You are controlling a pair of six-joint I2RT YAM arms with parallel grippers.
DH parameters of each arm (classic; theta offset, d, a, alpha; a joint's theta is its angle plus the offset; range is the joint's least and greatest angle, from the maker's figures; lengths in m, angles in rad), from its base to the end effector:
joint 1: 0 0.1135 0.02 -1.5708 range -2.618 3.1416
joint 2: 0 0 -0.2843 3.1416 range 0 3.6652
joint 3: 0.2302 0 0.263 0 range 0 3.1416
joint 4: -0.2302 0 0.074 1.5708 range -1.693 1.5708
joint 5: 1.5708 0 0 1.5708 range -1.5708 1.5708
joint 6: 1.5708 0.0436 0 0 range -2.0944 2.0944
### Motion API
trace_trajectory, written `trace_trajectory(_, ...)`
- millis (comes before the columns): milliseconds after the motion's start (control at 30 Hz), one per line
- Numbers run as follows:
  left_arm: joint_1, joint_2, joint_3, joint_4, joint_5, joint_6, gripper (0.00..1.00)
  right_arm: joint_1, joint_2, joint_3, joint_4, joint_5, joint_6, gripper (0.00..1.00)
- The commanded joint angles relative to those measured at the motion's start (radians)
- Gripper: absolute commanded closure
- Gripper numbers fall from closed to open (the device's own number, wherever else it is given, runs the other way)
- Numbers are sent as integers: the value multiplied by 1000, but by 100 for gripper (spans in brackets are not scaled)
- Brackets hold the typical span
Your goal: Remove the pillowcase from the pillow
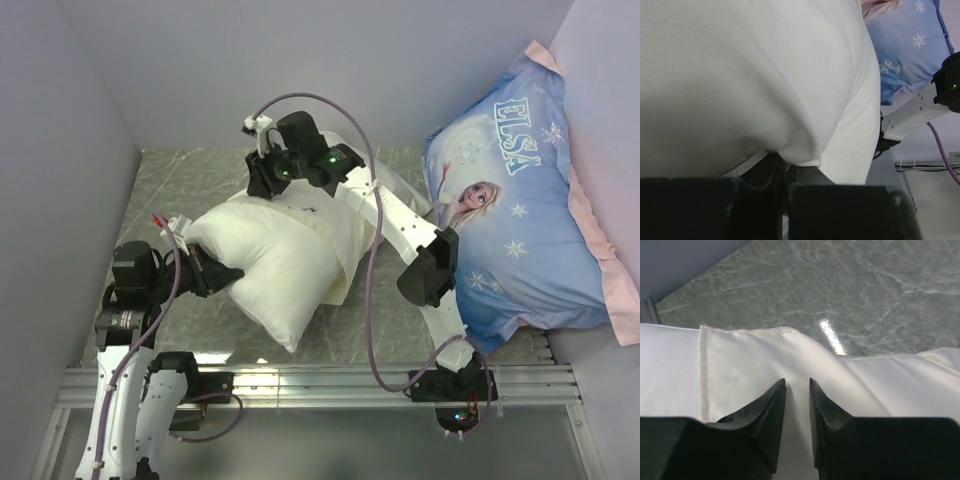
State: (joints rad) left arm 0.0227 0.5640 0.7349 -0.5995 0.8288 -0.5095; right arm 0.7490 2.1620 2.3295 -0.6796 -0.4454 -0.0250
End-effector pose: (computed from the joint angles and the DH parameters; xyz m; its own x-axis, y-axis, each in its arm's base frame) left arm 0.1167 -0.0295 0.3252 -0.6822 -0.3452 -0.6446 0.3691 0.5985 -0.7111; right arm 0.3679 0.3676 0.3959 -0.3365 -0.3437 -0.8767 -0.8982 0.3967 0.1892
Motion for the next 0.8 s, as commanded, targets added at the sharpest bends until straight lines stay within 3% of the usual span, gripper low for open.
trace_trajectory(0, -13, -18, 17, 21, 23, 16, 99, 16, 56, 54, -86, 151, -56, 71)
trace_trajectory(100, -12, -24, 20, 15, 18, 19, 99, 16, 79, 45, -100, 235, -52, 100)
trace_trajectory(400, -13, -65, 24, 10, 10, 19, 100, -104, 110, 71, -61, 537, 89, 100)
trace_trajectory(633, -13, -82, 66, 13, 4, 6, 100, -158, 62, -16, 1, 646, 148, 100)
trace_trajectory(767, -13, -81, 148, 7, -72, -38, 100, -166, 87, 51, -29, 711, 163, 100)
